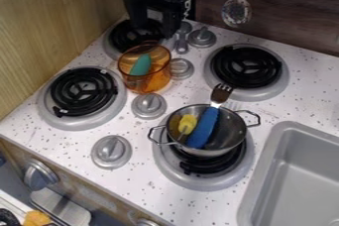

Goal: Take the fork ans put it between The two right burners

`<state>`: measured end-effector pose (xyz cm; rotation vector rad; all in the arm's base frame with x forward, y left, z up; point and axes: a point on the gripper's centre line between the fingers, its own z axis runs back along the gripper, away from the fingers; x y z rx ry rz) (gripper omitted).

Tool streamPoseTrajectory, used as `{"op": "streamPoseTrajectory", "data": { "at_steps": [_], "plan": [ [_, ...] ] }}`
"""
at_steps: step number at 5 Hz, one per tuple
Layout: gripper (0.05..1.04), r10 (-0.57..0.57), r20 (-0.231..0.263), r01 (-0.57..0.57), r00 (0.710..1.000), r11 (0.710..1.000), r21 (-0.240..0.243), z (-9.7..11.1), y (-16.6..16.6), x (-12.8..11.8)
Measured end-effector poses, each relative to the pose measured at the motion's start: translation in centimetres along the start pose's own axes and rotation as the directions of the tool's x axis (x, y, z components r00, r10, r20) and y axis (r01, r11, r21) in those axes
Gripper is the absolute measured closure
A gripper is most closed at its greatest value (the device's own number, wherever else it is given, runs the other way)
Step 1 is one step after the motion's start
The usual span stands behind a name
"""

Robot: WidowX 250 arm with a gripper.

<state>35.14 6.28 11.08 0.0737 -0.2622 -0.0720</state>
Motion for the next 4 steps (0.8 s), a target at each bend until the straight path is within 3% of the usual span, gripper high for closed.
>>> {"op": "streamPoseTrajectory", "data": {
  "at_steps": [2, 4],
  "plan": [
    [0.083, -0.002, -0.055, 0.001, 0.999, 1.000, -0.017, -1.1, -1.9, -0.7],
    [0.083, 0.008, -0.120, -0.009, 0.993, 1.000, -0.013, 0.0, -5.5, -0.6]
  ]
}}
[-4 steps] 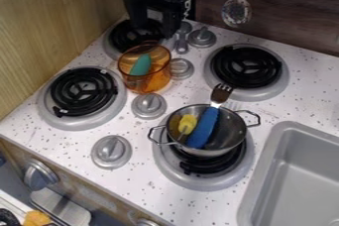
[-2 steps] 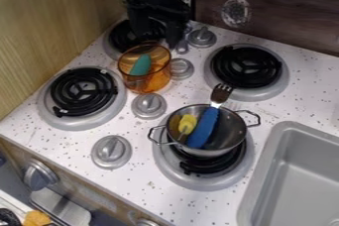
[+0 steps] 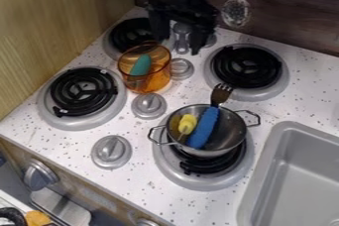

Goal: Take the fork ans put it between The two right burners

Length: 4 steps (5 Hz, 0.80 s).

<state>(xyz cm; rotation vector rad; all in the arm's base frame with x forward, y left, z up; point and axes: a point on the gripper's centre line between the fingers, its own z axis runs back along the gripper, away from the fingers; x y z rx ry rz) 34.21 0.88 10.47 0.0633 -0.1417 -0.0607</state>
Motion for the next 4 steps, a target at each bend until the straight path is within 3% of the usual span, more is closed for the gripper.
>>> {"op": "streamPoseTrajectory", "data": {
  "at_steps": [1, 2, 4],
  "plan": [
    [0.083, 0.053, 0.004, -0.053, 0.999, 0.999, 0.000, 0.5, -2.1, 0.0],
    [0.083, 0.091, 0.020, -0.090, 0.996, 0.995, -0.037, 0.3, -4.7, -0.2],
    [0.083, 0.119, -0.010, -0.119, 0.993, 0.993, -0.026, -1.3, -6.5, -0.4]
  ]
}}
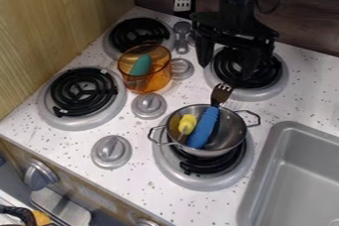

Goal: Take the fork ans put it between The two right burners

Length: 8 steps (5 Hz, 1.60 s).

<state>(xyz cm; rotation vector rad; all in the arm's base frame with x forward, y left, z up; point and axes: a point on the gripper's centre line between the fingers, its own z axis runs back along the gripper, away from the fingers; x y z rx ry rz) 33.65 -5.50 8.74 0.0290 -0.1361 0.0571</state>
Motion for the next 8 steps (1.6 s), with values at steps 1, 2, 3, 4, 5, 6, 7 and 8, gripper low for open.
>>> {"op": "streamPoseTrajectory", "data": {
  "at_steps": [1, 2, 3, 4, 5, 6, 7, 8],
  "plan": [
    [0.083, -0.012, -0.004, 0.012, 1.000, 1.000, 0.008, -1.3, 0.1, -0.3],
    [0.083, -0.021, -0.017, 0.021, 1.000, 1.000, 0.009, -3.1, 1.0, -0.2],
    [0.083, -0.013, -0.013, 0.013, 1.000, 0.999, -0.034, -3.7, 0.7, -0.2],
    [0.083, -0.023, -0.032, 0.021, 0.999, 0.999, -0.049, -4.3, 0.5, -0.4],
    [0.083, -0.023, -0.044, 0.020, 0.999, 0.998, -0.064, -3.7, 0.2, -0.1],
    [0.083, -0.010, -0.035, 0.008, 0.999, 0.998, -0.060, -4.1, 0.2, -0.1],
    [0.083, -0.018, -0.041, 0.014, 0.999, 0.995, -0.100, -5.2, -0.3, -0.6],
    [0.083, -0.015, -0.048, 0.010, 0.999, 0.995, -0.098, -5.7, 0.1, -0.6]
  ]
}}
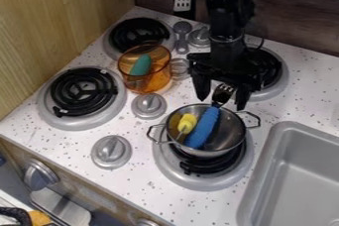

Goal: Take the fork ans put it between The two right burners

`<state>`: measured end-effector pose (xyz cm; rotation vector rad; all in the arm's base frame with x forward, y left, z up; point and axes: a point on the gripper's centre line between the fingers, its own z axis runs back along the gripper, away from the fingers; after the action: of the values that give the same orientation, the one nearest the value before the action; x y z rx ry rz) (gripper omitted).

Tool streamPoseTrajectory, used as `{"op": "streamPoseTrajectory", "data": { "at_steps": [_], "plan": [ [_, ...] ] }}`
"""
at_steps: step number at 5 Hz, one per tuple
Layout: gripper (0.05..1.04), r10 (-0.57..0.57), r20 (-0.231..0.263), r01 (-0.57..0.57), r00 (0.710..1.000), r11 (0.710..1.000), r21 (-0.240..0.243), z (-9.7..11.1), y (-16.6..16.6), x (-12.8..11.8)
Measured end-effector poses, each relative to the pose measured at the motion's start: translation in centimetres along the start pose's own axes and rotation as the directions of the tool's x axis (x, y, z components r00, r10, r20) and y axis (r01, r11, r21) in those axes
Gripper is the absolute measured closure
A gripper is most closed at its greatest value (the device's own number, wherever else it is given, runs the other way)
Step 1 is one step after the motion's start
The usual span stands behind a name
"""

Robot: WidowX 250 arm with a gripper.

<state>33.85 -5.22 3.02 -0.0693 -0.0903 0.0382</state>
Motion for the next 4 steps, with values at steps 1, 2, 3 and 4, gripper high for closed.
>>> {"op": "streamPoseTrajectory", "data": {
  "at_steps": [1, 2, 3, 4],
  "plan": [
    [0.133, 0.019, 0.001, -0.019, 1.000, 1.000, -0.002, 0.03, -0.08, 0.04],
    [0.416, 0.026, -0.011, -0.026, 1.000, 1.000, 0.011, 0.15, -0.15, -0.14],
    [0.627, 0.021, -0.016, -0.021, 1.000, 0.999, 0.041, 0.18, 0.07, -0.24],
    [0.632, 0.022, -0.016, -0.021, 1.000, 0.998, 0.055, 0.47, 0.03, -0.05]
  ]
}}
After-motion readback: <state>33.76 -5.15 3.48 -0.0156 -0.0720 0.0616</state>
